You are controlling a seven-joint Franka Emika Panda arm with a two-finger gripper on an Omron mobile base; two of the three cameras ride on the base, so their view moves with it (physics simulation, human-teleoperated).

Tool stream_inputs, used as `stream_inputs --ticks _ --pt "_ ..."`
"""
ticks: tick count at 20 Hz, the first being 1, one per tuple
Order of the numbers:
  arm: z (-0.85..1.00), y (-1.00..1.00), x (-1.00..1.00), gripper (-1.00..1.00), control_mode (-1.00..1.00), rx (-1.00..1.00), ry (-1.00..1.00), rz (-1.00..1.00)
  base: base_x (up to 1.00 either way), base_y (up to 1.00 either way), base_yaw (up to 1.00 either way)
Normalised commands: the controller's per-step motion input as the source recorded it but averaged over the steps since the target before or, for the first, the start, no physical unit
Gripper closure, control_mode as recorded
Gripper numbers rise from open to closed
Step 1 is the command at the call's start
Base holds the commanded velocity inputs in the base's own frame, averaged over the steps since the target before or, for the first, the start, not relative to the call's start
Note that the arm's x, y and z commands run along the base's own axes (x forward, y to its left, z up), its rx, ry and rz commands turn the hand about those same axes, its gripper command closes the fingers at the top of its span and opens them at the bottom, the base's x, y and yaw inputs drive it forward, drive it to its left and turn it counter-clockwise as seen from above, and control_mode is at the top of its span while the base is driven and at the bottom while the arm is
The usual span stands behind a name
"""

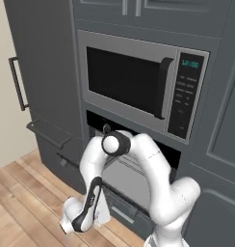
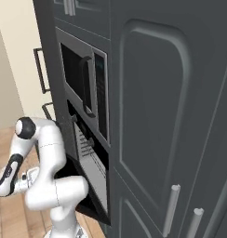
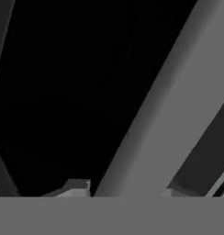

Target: Take the baked cake out of the oven and place it on the plate for cooling. Then close the oven door.

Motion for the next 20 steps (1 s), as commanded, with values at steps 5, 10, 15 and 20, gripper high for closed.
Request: stream_inputs --ticks 5,10,15,20 --pt "0.16 0.1 -0.44 -1.0 -1.0 0.42 0.24 0.15 0.0 0.0 0.0" --pt "0.87 0.0 -0.67 -1.0 -1.0 0.55 0.24 0.1 0.0 0.0 0.0" --pt "1.0 -0.06 -0.62 -1.0 -1.0 0.45 0.12 0.01 0.0 0.0 0.0" --pt "0.68 -0.59 0.08 -1.0 -1.0 0.13 0.03 -0.07 0.0 0.0 0.0"
